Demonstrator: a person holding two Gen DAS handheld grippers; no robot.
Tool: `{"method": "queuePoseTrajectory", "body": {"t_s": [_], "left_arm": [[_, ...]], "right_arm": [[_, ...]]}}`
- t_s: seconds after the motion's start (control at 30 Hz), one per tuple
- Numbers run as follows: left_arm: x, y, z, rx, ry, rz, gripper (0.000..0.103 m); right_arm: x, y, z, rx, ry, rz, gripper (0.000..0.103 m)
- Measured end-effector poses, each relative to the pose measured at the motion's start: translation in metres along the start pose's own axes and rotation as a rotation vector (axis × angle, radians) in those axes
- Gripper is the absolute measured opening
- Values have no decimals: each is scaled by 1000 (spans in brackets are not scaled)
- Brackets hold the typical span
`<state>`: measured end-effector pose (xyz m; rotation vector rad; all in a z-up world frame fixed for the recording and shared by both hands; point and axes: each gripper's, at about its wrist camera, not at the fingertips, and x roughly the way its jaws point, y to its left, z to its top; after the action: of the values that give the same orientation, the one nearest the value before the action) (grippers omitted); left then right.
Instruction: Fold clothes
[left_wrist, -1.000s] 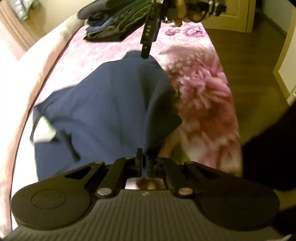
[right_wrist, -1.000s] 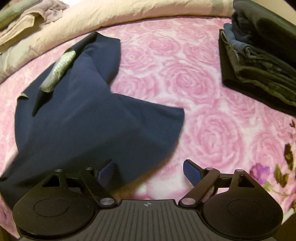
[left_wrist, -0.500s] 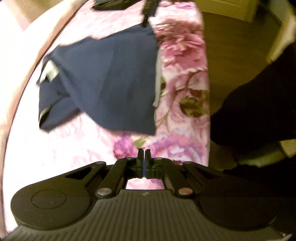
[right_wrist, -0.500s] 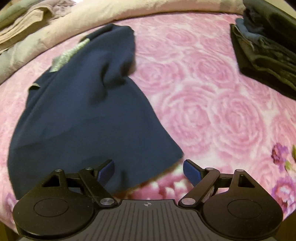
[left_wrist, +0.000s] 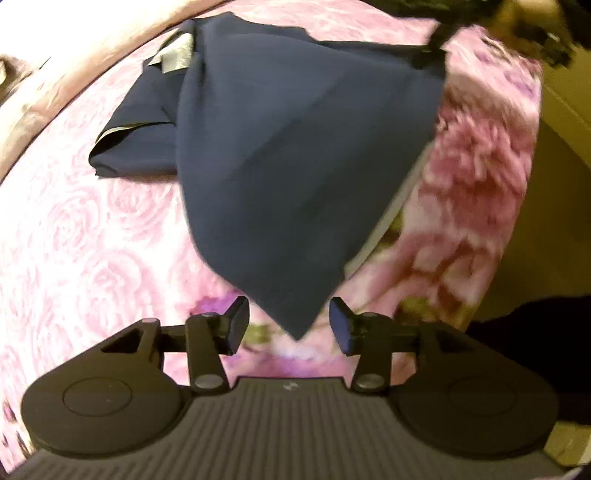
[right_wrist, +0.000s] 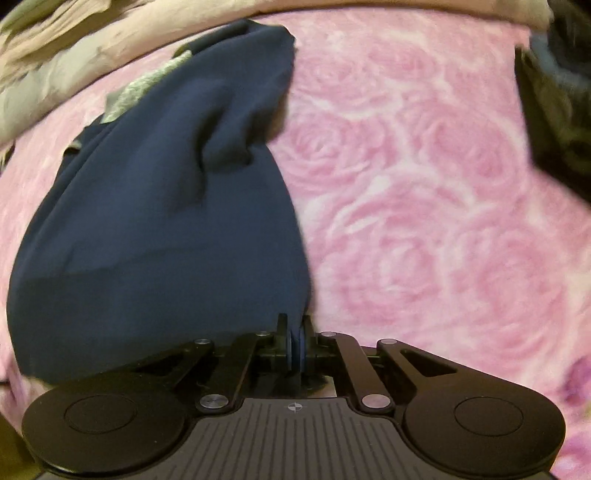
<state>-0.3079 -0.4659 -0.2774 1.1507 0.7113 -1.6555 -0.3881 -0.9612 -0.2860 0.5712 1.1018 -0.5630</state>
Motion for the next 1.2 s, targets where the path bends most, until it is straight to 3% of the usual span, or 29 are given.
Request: {"method": "queuePoseTrajectory", "body": {"t_s": [0.1, 0.23, 0.4, 0.53, 0.73, 0.77, 0.87, 0.97, 1.13, 1.2], "left_arm": [[-7, -5, 12, -85, -16, -23, 52], [-8, -13, 25, -179, -29, -70, 55], [14, -14, 35, -245, -21, -122, 55], [33, 1, 38, -306, -6, -158, 55], [73, 13, 37, -356, 62, -182, 27], [73, 13, 38, -352, 52, -186, 1], [56, 12, 38, -356, 46, -191, 0], [10, 11, 21, -357, 40, -191, 0], [-66, 9, -20, -355, 76, -157, 0], [-67, 10, -33, -384, 103, -141, 0]], "right_arm": [[-43, -32, -6, -16, -23, -74, 1], [-73, -88, -22, 41, 24, -143, 1], [-74, -83, -37, -14, 63, -192, 0], [-68, -99, -38, 42, 86, -232, 0], [-58, -94, -34, 49, 105, -238, 0], [-56, -90, -34, 45, 109, -236, 0], [-56, -85, -37, 45, 119, -240, 0], [-66, -81, -38, 52, 140, -237, 0], [-94, -55, -42, 87, 142, -162, 0], [-95, -35, -52, 67, 169, -128, 0]]}}
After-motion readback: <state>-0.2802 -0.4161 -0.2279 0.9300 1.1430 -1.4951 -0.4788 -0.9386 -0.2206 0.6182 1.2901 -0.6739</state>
